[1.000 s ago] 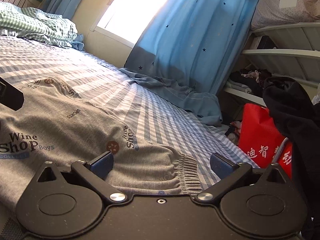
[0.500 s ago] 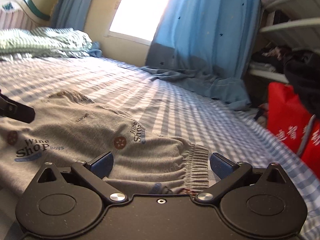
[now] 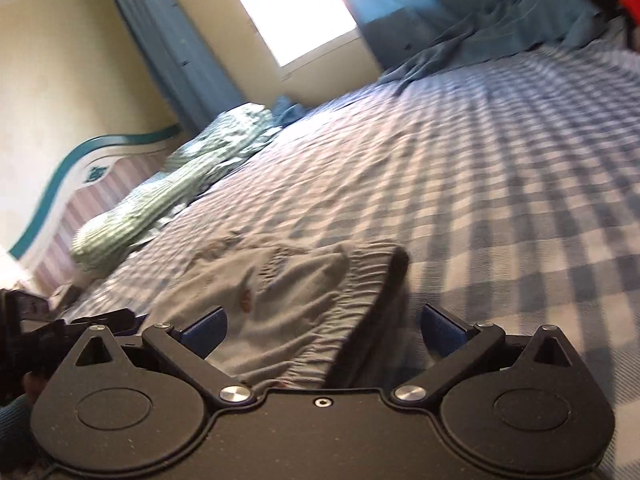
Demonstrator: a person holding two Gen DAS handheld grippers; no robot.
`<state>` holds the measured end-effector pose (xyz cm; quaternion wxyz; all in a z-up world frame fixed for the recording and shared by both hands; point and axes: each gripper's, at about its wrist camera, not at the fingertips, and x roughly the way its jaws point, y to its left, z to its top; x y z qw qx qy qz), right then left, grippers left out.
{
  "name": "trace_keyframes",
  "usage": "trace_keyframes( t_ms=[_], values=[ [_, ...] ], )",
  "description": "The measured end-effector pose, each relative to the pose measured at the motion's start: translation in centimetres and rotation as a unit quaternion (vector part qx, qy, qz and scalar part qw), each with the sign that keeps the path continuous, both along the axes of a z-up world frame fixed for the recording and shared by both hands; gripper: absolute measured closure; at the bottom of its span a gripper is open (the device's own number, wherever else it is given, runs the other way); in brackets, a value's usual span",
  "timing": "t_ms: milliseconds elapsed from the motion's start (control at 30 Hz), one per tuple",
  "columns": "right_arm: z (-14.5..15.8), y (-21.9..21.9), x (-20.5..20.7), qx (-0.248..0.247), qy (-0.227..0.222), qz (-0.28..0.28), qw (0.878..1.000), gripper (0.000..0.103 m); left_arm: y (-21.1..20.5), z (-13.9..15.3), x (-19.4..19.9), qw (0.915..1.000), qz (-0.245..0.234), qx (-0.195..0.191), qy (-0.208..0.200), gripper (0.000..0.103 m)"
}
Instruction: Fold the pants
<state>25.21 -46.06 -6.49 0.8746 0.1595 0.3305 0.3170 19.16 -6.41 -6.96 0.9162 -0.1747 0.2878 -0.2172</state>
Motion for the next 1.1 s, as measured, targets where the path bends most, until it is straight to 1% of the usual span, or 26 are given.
trace_keyframes(
  t_ms=[33,100,167,300,333,500,567,633,700,767,833,900,967,1100],
  values=[
    [0.1,0.2,0.4,0.000,0.001,0.010,1.000,0.000,-0.5,0.1,0.2,0.9999,-0.011,0.012,-0.003,0.000],
    [0.2,0.7,1.0,0.000,0.005,0.023,1.000,0.000,-1.5,0.0,0.3,0.9991,-0.011,0.040,-0.003,0.000],
    [0.2,1.1,1.6,0.006,0.008,0.026,1.000,0.000,-1.7,-0.2,0.5,0.9988,-0.014,0.046,0.003,0.000],
    [-0.4,0.0,2.0,0.059,0.013,0.009,0.998,0.000,-0.4,-0.6,0.5,0.9999,-0.009,-0.005,0.010,0.000],
    [-0.3,-0.2,2.0,0.063,0.013,0.011,0.998,0.000,-0.1,-0.5,0.5,0.9997,-0.009,-0.013,0.015,0.000],
    [0.0,0.1,1.1,0.049,0.020,0.024,0.998,0.000,1.1,-0.1,0.8,0.9975,-0.034,-0.034,0.052,0.000],
    [0.1,0.0,0.5,0.058,0.027,0.036,0.997,0.000,1.7,0.1,1.2,0.9948,-0.055,-0.050,0.070,0.001],
    [0.1,0.2,-0.3,0.061,0.034,0.050,0.996,0.001,2.2,0.2,1.8,0.9913,-0.074,-0.057,0.092,0.003],
    [0.3,0.1,-1.2,0.060,0.041,0.058,0.996,0.001,2.6,0.5,2.4,0.9878,-0.081,-0.057,0.121,0.009],
    [0.6,0.0,-2.1,0.056,0.051,0.058,0.995,0.001,2.8,0.6,2.8,0.9841,-0.085,-0.062,0.143,0.011],
    [0.8,0.0,-3.0,0.054,0.062,0.059,0.995,0.001,3.3,0.4,3.2,0.9803,-0.090,-0.076,0.158,0.012],
    [1.0,-0.1,-3.6,0.053,0.070,0.064,0.994,0.001,3.4,0.1,3.4,0.9788,-0.092,-0.083,0.163,0.012],
    [1.0,-0.1,-3.7,0.058,0.074,0.061,0.994,0.000,3.2,0.0,3.7,0.9795,-0.091,-0.082,0.160,0.012],
    [0.6,-0.1,-2.5,0.093,0.087,0.050,0.991,0.000,1.9,0.1,4.2,0.9828,-0.089,-0.067,0.147,0.009]
  ],
)
